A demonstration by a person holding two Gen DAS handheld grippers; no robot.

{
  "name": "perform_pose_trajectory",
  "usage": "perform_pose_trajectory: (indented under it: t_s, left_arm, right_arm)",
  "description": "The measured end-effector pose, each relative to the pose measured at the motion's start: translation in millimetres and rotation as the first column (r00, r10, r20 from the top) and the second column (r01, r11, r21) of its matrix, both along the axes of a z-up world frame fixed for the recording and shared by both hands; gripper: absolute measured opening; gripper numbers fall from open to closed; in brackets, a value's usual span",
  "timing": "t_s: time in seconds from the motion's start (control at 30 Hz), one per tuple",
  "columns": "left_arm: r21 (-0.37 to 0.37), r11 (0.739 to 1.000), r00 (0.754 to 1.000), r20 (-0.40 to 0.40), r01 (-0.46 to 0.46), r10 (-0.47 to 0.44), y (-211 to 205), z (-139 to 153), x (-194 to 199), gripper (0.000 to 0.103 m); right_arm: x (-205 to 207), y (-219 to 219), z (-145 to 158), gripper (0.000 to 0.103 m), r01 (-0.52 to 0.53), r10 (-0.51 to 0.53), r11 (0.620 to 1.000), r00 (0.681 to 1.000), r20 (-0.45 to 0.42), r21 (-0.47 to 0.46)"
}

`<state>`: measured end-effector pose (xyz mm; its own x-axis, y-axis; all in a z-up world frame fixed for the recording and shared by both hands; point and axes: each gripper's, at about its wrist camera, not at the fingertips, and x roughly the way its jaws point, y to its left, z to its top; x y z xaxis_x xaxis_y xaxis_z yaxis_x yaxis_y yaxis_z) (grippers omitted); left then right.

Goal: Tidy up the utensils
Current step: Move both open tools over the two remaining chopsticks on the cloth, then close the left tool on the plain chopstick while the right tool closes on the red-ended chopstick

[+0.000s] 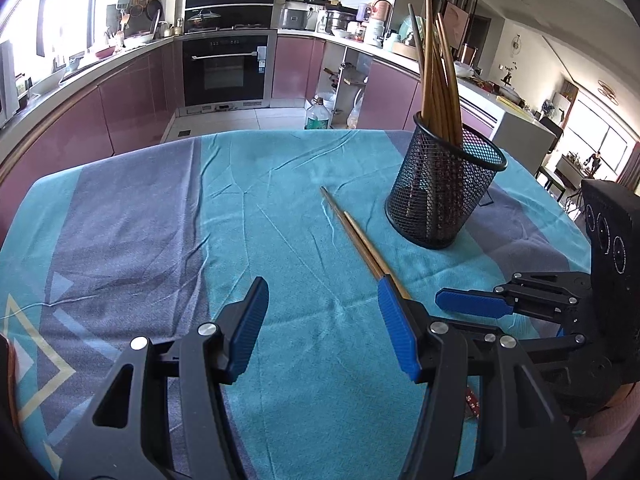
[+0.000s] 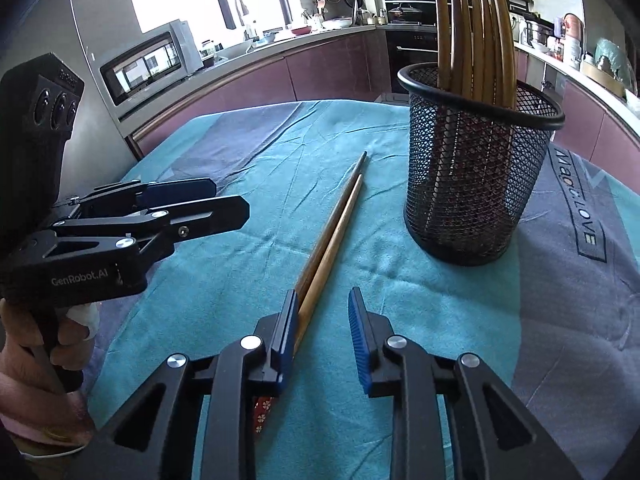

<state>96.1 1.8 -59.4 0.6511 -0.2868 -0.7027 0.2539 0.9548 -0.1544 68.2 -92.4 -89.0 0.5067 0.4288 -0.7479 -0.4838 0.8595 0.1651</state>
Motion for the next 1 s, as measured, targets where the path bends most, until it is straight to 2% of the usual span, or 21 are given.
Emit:
perform_pose_trajectory:
  t_s: [0.1, 0.33, 0.43, 0.57, 0.63, 0.8, 0.93, 1.0]
  left_arm:
    - [-0.002, 1.0, 1.0, -0.011, 0.013, -0.013, -4.0, -3.0, 2.1, 0.056]
    - [0.024, 0.997, 0.996, -0.043, 0.074, -0.073, -25.9, -13.6, 10.6, 0.056]
    - [0.035, 0.994, 0.993, -0.063, 0.102, -0.1, -36.3, -19.5, 15.6, 0.052]
    - [0.04, 0.991, 0.988, -0.097, 0.126, -0.122, -46.0, -28.5, 21.7, 0.043]
    - [0.044, 0.99, 0.987, -0.098, 0.132, -0.127, -48.6, -31.3, 22.6, 0.042]
    - [0.016, 0.99, 0.985, -0.106, 0.14, -0.138, -48.6, -32.7, 19.2, 0.019]
    - [-0.003, 0.991, 0.985, -0.112, 0.131, -0.13, -48.4, -34.7, 11.6, 0.011]
    - [-0.012, 0.993, 0.986, -0.114, 0.117, -0.118, -45.6, -35.1, 6.0, 0.011]
  right_arm:
    - [-0.2, -0.8, -0.9, 0.024, 0.015, -0.015, 1.0, 1.0, 0.003, -0.026]
    - [2.0, -14.8, -1.7, 0.023, 0.035, -0.035, 0.999, 0.999, -0.01, 0.009]
    - [2.6, -18.3, -1.5, 0.023, 0.04, -0.04, 0.999, 0.999, -0.01, 0.015]
    - [3.6, -23.0, -1.6, 0.023, 0.044, -0.044, 0.999, 0.999, -0.014, 0.024]
    - [4.1, -23.0, -1.5, 0.023, 0.045, -0.045, 0.999, 0.999, -0.017, 0.029]
    - [3.7, -24.1, -0.9, 0.022, 0.039, -0.039, 0.999, 0.999, -0.016, 0.025]
    - [3.2, -23.6, -0.4, 0.017, 0.032, -0.032, 0.999, 0.999, -0.019, 0.03]
    - [2.2, -22.2, -0.6, 0.013, 0.025, -0.025, 0.999, 0.999, -0.021, 0.028]
